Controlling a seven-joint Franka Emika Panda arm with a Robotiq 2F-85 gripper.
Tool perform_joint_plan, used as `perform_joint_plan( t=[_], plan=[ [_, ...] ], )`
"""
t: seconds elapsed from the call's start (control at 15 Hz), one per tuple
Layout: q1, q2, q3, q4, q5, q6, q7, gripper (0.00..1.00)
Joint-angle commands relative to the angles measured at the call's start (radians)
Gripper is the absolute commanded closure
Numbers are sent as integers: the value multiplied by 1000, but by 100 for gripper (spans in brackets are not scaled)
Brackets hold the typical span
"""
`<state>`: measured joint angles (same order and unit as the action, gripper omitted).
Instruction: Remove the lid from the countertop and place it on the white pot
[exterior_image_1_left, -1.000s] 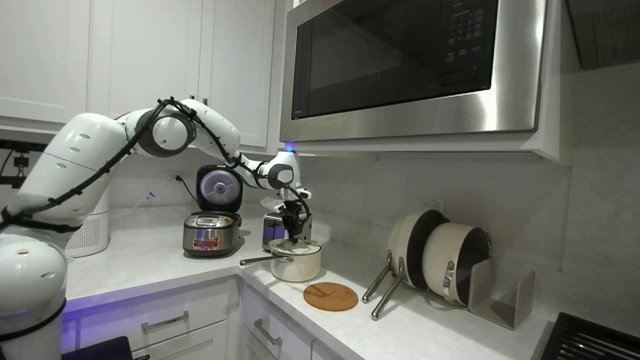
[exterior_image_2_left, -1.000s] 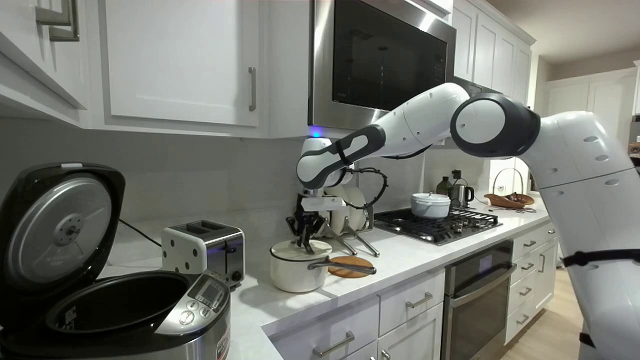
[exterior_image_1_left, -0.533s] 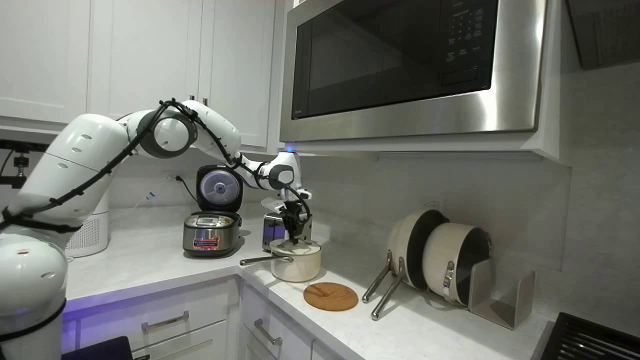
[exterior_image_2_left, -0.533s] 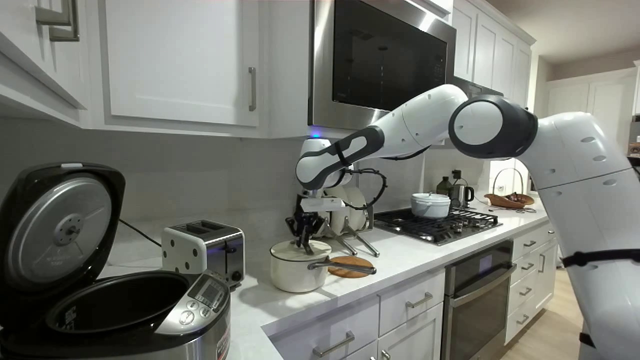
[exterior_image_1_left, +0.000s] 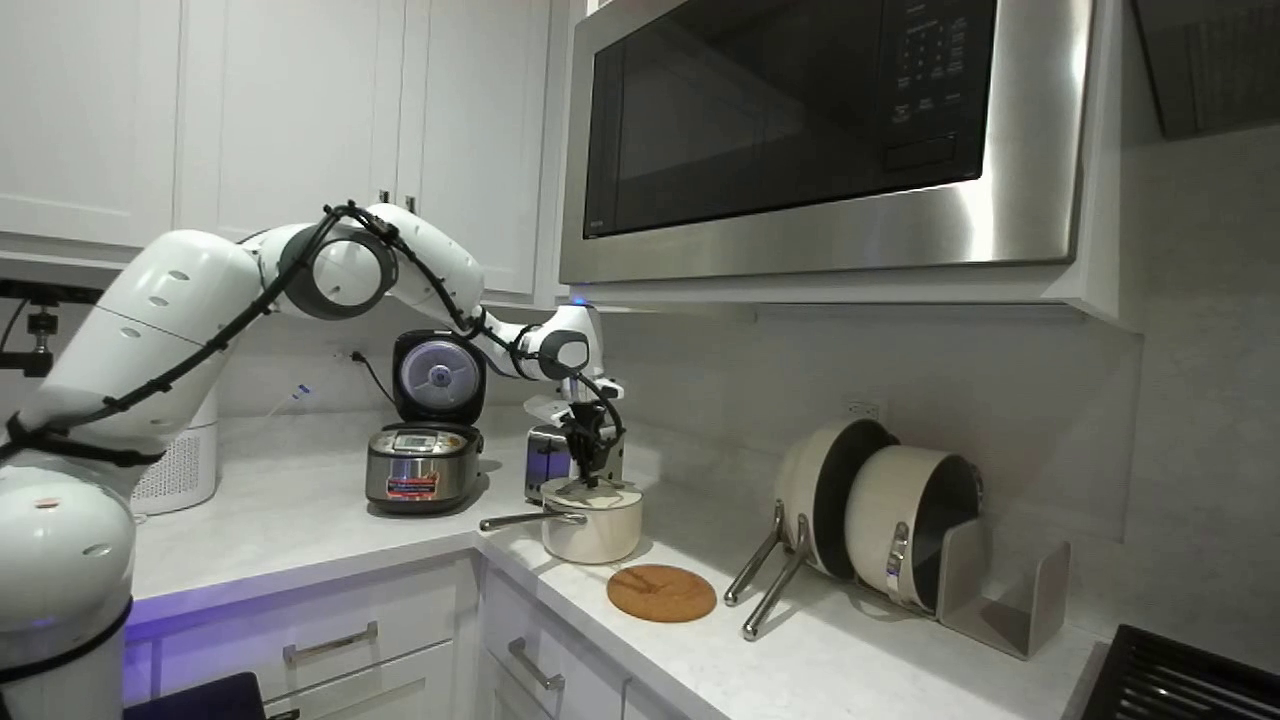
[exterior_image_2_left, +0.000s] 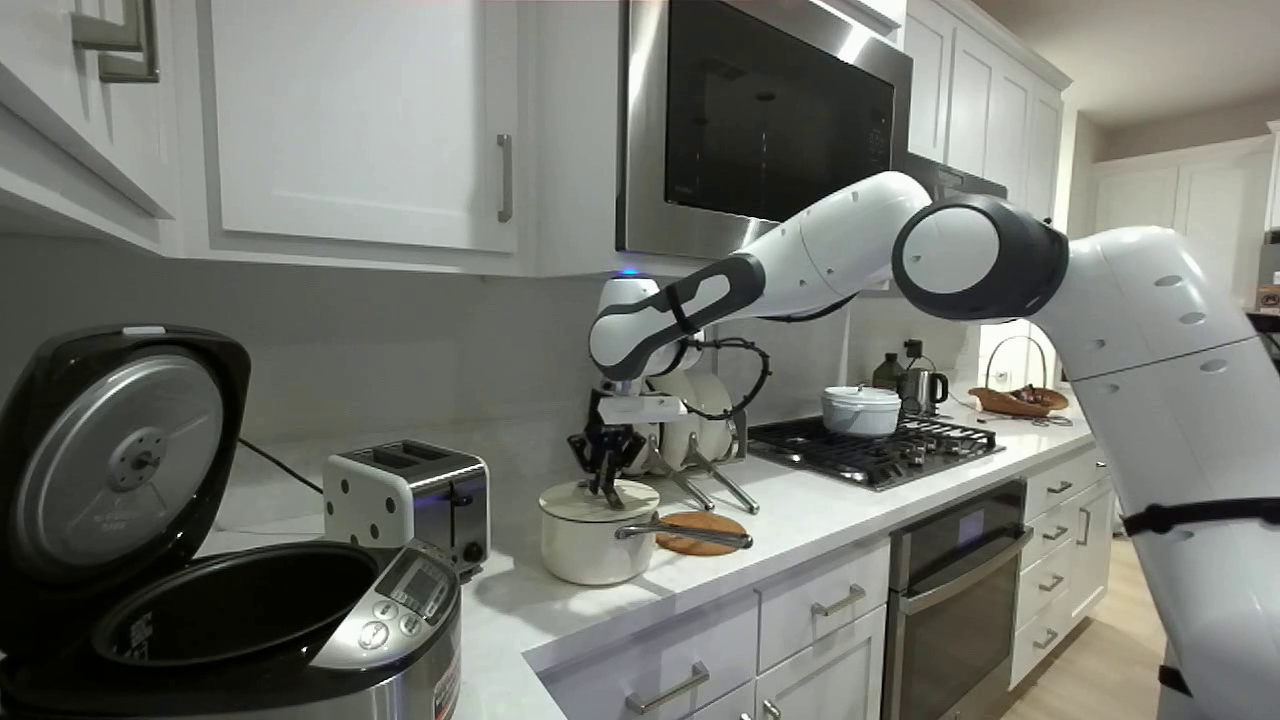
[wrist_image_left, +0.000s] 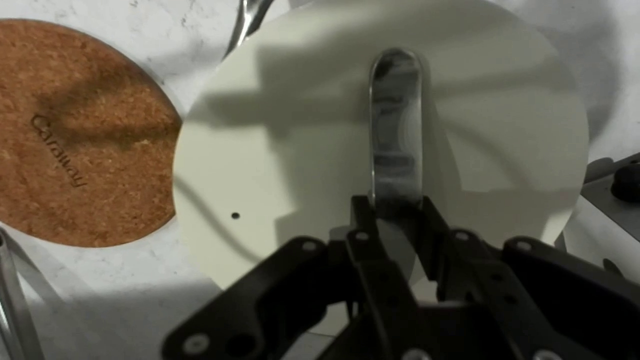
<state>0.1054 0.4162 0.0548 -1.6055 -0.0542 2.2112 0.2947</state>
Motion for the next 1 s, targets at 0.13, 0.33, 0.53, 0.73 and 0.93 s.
perform_joint_plan(
  t=[0.13, 0.33, 0.53, 0.73, 0.93],
  plan=[
    [15, 15, -12, 45, 1, -4, -18, 94],
    [16, 14, -13, 45, 0, -2, -16, 42],
    [18, 11, -13, 50, -2, 0, -14, 20],
    [20, 13, -14, 57, 5, -41, 3, 1],
    [18, 19, -8, 78, 27, -110, 11, 0]
  ],
)
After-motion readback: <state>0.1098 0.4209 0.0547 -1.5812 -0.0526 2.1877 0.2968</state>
